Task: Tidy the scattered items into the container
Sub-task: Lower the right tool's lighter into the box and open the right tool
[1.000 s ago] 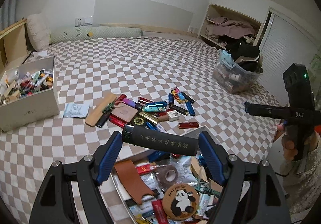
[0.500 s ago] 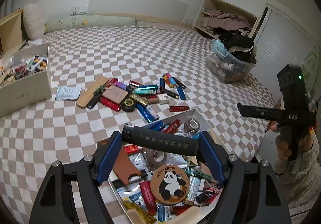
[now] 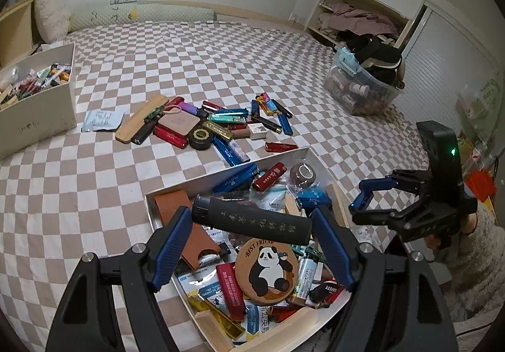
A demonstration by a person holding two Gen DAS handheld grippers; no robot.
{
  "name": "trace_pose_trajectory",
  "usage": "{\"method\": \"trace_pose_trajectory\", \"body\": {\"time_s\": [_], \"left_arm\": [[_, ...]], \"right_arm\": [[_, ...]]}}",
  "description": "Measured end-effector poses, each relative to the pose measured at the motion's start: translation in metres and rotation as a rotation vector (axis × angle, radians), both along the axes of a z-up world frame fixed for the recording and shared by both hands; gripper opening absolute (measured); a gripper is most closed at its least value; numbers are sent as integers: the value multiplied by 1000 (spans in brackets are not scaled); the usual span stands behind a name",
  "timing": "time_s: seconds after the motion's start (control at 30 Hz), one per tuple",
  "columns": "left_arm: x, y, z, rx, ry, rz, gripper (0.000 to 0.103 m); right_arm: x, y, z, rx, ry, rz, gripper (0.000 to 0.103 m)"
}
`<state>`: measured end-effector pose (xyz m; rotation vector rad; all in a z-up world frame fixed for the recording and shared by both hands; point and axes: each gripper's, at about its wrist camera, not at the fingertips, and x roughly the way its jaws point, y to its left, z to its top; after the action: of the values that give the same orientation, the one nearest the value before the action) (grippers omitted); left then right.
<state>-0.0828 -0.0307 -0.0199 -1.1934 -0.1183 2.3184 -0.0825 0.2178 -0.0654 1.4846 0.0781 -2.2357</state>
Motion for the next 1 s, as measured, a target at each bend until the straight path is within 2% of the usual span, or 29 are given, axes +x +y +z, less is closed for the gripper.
{"method": "trace_pose_trajectory", "body": {"time_s": [0.2,0.6,0.87,1.0], "left_arm": [[2,5,-1,-5,0,-11,78],[0,7,-7,-11,-10,-21,79],[-1,6,-11,-11,-17,-19,79],[-2,5,-12,-12,-19,-19,79]], "right_arm": [[7,-19,-18,188,34,207,82],[10,-34,-49,440,24,470,82],[9,-38,-74,732,64,670,82],[12,-41,-86,825,15,775,82]]}}
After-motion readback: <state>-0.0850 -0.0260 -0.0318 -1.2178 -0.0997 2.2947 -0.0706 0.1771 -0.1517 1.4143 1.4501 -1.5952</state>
